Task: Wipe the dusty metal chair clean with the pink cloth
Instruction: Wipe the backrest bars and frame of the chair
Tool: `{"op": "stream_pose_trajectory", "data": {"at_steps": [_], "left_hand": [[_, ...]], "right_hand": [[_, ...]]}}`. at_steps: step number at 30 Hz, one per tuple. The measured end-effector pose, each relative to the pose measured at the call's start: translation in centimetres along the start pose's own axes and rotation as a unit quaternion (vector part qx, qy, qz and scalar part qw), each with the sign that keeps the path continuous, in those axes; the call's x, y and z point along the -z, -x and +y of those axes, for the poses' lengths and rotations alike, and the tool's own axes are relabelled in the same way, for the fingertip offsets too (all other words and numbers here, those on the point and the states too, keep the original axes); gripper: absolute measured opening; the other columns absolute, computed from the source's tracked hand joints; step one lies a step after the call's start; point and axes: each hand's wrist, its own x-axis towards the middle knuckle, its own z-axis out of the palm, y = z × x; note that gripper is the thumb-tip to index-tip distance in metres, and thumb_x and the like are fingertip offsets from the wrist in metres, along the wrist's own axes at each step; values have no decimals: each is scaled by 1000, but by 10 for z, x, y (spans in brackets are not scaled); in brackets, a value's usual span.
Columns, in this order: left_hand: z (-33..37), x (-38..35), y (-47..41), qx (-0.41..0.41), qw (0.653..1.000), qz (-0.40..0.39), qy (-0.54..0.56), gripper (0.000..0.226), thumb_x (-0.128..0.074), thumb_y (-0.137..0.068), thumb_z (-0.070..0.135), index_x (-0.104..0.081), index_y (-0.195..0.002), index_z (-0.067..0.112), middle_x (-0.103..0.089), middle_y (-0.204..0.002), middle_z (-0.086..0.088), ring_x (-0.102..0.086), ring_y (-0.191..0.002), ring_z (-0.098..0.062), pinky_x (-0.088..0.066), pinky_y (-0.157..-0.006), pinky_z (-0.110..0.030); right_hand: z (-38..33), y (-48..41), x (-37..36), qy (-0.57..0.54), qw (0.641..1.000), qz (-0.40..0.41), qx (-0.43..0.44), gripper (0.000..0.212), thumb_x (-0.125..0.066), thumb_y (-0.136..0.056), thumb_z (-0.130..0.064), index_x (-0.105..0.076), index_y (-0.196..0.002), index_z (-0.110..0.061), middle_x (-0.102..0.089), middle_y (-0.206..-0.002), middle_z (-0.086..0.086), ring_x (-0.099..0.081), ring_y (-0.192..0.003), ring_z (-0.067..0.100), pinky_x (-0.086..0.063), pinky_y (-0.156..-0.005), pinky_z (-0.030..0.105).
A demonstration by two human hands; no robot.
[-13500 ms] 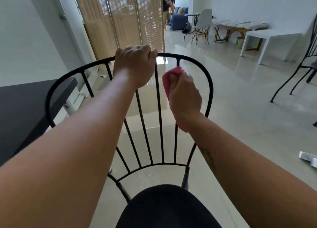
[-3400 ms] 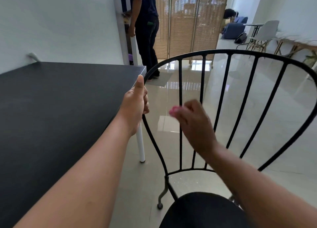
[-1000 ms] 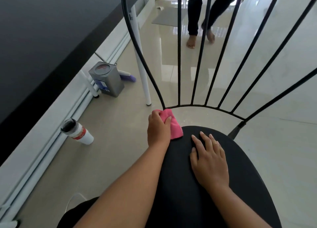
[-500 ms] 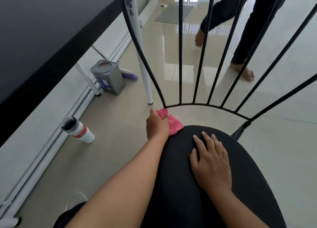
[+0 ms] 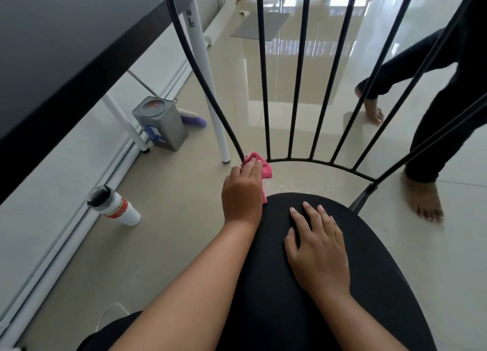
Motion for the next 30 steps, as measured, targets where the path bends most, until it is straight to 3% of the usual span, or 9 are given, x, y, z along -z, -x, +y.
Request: {"op": "stream_pose_trajectory", "data": {"at_steps": [2,6,10,15,18,26,30], "left_hand": [[2,-1,2,-5,999,-7,34,45,-81,-71,1,-69,-114,6,-71,-111,-9,-65,-87,-30,-56,-73,-37],[4,3,7,-101,991,-23,79,47,-79,-74,-1,-67,-119,4,-71,-109,-9,-64,-83,-29,-57,-76,-40],[3,-3,-1,19,997,1,76,50,-77,-77,0,-62,-125,1,-67,-120,-15,-65,-95,-31,-57,-82,-41],[-2,-1,6,-47,997,-29,52,47,-79,-75,3,-66,-120,3,-69,-118,-10,-63,-85,-30,-57,-70,-37],[-6,5,22,-58,995,-49,67,42,-76,-76,1,-67,-117,2,-67,-113,-12,-62,-86,-32,-56,-70,-39],[3,-3,5,93,987,-92,91,16,-69,-84,12,-68,-99,6,-61,-102,-10,-59,-91,-30,-52,-71,-43],[7,2,5,133,978,-114,111,15,-65,-88,18,-68,-100,9,-60,-102,-8,-58,-95,-27,-51,-77,-41]], "right_hand": [[0,0,-1,2,1000,1,0,51,-35,-93,-39,-55,-137,-25,-47,-148,3,-34,-142,24,-18,-118,40],[0,0,0,2,1000,11,-2,51,-36,-91,-39,-58,-135,-24,-50,-145,4,-38,-140,25,-18,-116,39],[0,-1,-2,-4,1000,19,-2,50,-38,-91,-38,-59,-134,-24,-51,-144,4,-39,-139,26,-19,-116,40],[0,-1,-1,4,1000,11,-1,51,-36,-91,-39,-58,-134,-25,-51,-145,4,-38,-139,26,-17,-117,40],[-1,-1,0,2,1000,9,-4,51,-36,-91,-40,-58,-134,-25,-51,-145,4,-38,-140,25,-17,-116,39],[-1,-1,-1,-3,1000,14,-2,49,-39,-91,-38,-58,-134,-25,-50,-146,3,-38,-140,25,-17,-117,39],[0,-1,-2,-2,1000,13,-2,49,-38,-91,-39,-58,-135,-25,-50,-145,4,-38,-140,26,-19,-117,40]]}}
